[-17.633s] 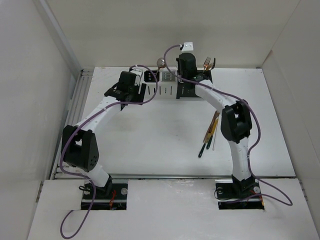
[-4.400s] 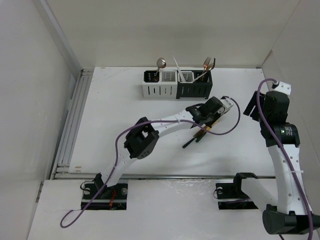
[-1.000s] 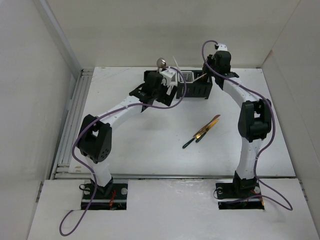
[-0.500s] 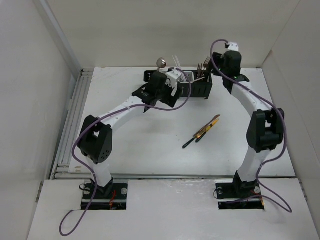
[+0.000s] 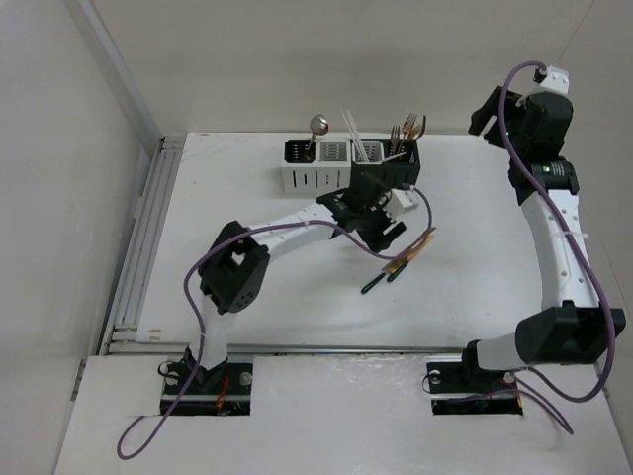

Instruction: Sort the eating utensils into containers

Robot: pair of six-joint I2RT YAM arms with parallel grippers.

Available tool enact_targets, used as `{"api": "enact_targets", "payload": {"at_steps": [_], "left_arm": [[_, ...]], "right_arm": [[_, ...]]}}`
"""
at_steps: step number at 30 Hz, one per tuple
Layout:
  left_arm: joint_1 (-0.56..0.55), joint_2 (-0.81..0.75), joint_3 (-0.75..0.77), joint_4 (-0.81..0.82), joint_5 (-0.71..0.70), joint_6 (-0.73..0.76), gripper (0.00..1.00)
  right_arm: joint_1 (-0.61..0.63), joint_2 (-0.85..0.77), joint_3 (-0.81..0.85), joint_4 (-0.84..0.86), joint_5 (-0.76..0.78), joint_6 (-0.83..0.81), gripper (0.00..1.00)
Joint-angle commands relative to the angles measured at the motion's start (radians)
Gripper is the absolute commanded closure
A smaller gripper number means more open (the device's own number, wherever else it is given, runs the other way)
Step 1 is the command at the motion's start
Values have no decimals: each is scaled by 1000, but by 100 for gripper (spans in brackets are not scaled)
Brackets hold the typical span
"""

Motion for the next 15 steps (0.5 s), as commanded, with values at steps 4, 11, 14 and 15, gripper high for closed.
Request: {"api": "enact_targets", "payload": {"at_steps": [4, 11, 14, 15], "left_arm": [[-63, 89, 94, -108, 65, 49, 48], [-141, 135, 218, -90, 51, -9, 52], [-168, 177, 218, -90, 61, -9, 60], [-168, 194, 230, -90, 61, -23, 60]], "right_arm": [[-23, -221, -225, -161, -27, -19, 20], [-23, -323, -331, -199, -64, -28, 20], [-23, -349, -354, -222, -46, -19, 20], [-23, -349, -363, -222, -46, -10, 20]]}}
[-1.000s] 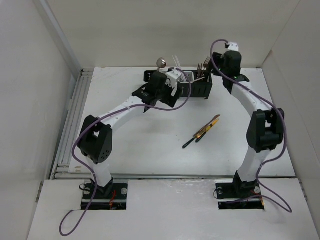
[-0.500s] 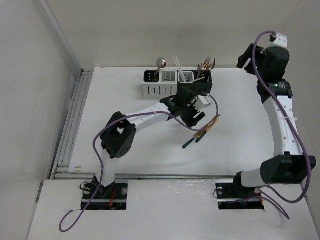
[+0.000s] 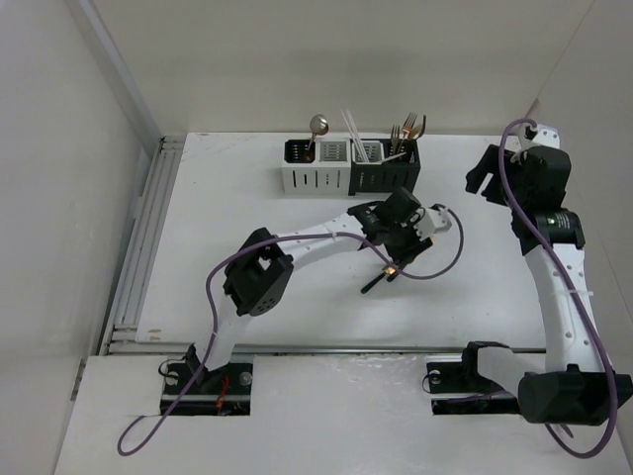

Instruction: Sort the eating utensils into containers

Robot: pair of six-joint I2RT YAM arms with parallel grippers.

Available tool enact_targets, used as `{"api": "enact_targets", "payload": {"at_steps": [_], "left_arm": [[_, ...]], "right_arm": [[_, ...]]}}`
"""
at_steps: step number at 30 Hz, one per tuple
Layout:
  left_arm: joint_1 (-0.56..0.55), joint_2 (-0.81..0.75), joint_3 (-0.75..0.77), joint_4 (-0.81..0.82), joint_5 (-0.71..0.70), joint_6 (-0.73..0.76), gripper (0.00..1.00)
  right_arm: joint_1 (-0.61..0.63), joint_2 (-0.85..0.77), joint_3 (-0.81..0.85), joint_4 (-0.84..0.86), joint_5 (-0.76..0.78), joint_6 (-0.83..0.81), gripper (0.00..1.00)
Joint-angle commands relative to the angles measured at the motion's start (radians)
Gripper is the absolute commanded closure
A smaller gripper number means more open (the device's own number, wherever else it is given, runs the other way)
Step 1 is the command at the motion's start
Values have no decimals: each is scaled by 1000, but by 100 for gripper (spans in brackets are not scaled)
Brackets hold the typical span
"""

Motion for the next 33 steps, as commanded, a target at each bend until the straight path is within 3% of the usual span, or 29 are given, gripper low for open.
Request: {"api": "enact_targets", "payload": {"at_steps": [1, 5, 16, 20, 29, 33], "left_arm": [[-27, 52, 51, -16, 27, -35, 60], [-27, 157, 166, -84, -25, -104, 60], [-46, 146, 108, -38, -89, -123, 63], [-66, 123, 69, -82, -63, -123, 70], [-96, 11, -106, -105, -54, -71, 67], [-118, -10, -153, -96, -63, -13, 71]], "right_arm": [[-5, -48, -20, -22, 7, 7, 20], [-5, -88, -20, -43, 18, 7, 20], [-5, -151, -42, -72, 50, 7, 20], [-5, -160, -42, -72, 50, 7, 20], [-5, -151, -32, -72, 50, 7, 20], [-5, -142, -32, -72, 50, -2, 20]]}}
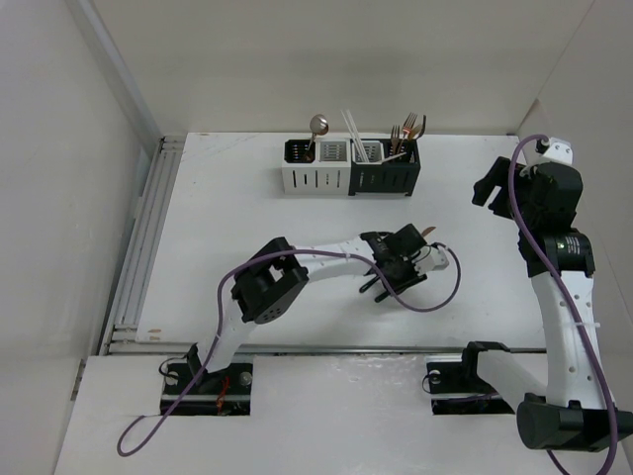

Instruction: Sort the eating utensils into containers

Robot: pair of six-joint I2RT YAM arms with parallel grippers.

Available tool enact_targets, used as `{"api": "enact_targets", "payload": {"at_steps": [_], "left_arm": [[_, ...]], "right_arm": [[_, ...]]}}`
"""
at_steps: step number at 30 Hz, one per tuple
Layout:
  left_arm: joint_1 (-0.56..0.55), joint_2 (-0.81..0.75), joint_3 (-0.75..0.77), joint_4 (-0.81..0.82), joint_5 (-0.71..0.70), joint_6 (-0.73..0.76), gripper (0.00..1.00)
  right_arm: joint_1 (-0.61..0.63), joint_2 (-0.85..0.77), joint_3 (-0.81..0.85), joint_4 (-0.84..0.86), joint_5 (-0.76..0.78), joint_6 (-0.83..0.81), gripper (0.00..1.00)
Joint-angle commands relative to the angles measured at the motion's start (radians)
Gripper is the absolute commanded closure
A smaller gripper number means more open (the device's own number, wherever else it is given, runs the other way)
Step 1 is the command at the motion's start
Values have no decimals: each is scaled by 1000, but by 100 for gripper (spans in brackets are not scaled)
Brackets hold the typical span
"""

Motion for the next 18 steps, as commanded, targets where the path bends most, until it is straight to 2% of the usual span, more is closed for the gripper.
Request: {"api": "enact_targets", "payload": {"at_steps": [1, 2, 5, 8, 11, 14, 18], "left_arm": [[-15, -29, -34, -55, -11, 45, 72], [-15, -17, -34, -55, -27, 45, 72], [-15, 21, 23, -117, -68, 36, 62], [-15, 9, 3, -141, -114, 36, 56], [-15, -12, -51, -141, -143, 36, 56], [-15, 12, -51, -160, -164, 25, 61], [-15, 50, 3, -160, -110, 16, 66]], "right_arm": [[-5, 2, 9, -2, 22, -4, 20], [-5, 2, 18, -2, 22, -4, 20], [-5, 2, 18, -2, 31, -4, 20], [-5, 2, 28, -2, 31, -13, 20], [-5, 2, 28, -2, 31, -13, 20], [-5, 2, 28, -2, 31, -13, 20], [-5, 2, 28, 7, 31, -13, 20]]}}
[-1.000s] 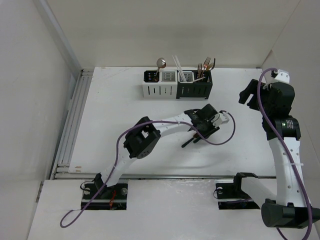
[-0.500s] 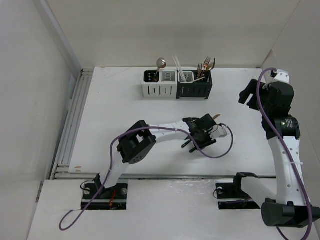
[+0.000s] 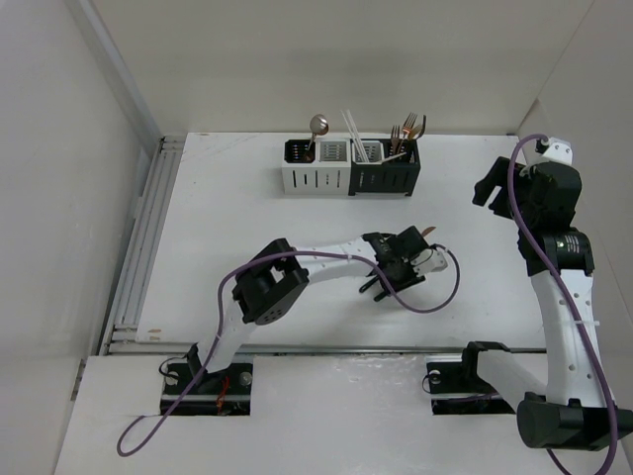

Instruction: Sort the eating utensils into containers

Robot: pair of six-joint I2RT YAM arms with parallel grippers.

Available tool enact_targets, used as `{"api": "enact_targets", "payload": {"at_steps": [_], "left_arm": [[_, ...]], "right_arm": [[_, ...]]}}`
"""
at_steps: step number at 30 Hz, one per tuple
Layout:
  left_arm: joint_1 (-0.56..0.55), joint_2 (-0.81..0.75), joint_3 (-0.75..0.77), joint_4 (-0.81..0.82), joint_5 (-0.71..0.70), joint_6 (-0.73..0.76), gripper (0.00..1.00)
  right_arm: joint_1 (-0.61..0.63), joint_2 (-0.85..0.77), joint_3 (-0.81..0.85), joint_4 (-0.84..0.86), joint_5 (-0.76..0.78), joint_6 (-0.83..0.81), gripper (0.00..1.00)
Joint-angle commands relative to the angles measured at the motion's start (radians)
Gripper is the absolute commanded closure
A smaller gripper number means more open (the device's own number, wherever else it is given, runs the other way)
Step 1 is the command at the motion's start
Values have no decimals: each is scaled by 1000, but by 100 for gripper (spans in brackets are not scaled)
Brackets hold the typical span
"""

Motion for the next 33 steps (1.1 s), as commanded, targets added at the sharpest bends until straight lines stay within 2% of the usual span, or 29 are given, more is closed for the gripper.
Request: {"api": "enact_targets", "payload": {"at_steps": [1, 5, 6, 8, 12, 16, 20, 23, 28, 33], "left_arm": [[2, 67, 31, -109, -4, -4, 68], [2, 115, 69, -109, -4, -4, 83], [2, 115, 69, -98, -4, -13, 91], [2, 126, 79, -89, -4, -13, 100], [2, 103, 74, -75, -24, -23, 100], [2, -23, 49, -6, -55, -23, 100], [43, -161, 111, 27, -55, -32, 100], [65, -222, 121, 47, -78, 6, 100], [115, -383, 42, 194, -81, 40, 100], [224, -434, 91, 348, -183, -55, 100]], "right_arm": [[-5, -6, 27, 10, 26, -10, 20], [-5, -6, 27, 10, 54, -10, 20], [-5, -15, 27, 1, 54, -10, 20], [-5, -15, 18, 1, 63, -10, 20], [-5, -15, 18, 1, 72, -10, 20], [-5, -24, 44, 1, 94, -10, 20], [-5, -14, 125, -8, 117, 11, 20], [-5, -14, 188, 45, 127, 22, 20], [-5, -24, 208, 154, 111, 45, 20], [-5, -24, 168, 237, 88, 64, 20]]}}
